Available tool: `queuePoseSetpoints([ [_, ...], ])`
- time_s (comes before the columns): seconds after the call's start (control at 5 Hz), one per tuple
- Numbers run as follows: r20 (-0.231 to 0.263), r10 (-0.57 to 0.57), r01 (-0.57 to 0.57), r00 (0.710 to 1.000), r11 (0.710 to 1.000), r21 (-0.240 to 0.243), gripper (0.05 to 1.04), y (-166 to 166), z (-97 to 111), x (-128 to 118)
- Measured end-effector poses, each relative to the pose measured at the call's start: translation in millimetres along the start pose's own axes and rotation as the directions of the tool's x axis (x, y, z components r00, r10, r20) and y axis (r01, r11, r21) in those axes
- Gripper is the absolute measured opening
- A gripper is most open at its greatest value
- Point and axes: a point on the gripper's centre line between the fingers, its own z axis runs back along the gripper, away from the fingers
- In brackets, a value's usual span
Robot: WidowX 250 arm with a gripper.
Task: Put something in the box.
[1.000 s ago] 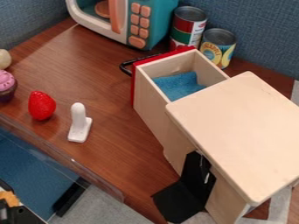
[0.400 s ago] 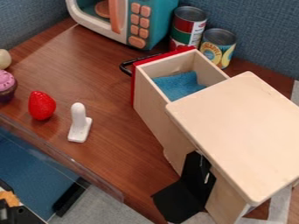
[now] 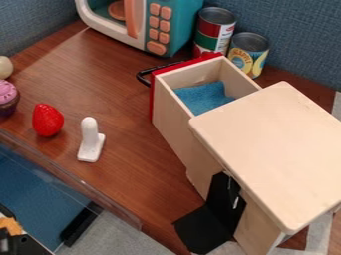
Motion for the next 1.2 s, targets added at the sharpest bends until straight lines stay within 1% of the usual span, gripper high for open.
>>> queuePoseSetpoints([
  [0.2,-0.017,0.010,-0.010,1.000,1.000,-0.001,0.999,-1.2,-14.0,0.3],
  [0.4,-0.032,0.005,-0.005,0.999,1.000,0.008,0.999,-1.6,-23.6,4.1],
  [0.8,-0.046,0.018,-0.018,0.999,1.000,0.005,0.999,-5.7,-34.3,8.5],
  [1.0,-0.048,0.025,-0.026,0.999,1.000,-0.008,0.999,-10.0,-36.6,8.6],
  [1.2,-0.050,0.036,-0.037,0.998,0.999,-0.009,0.953,-14.5,-41.6,8.5],
])
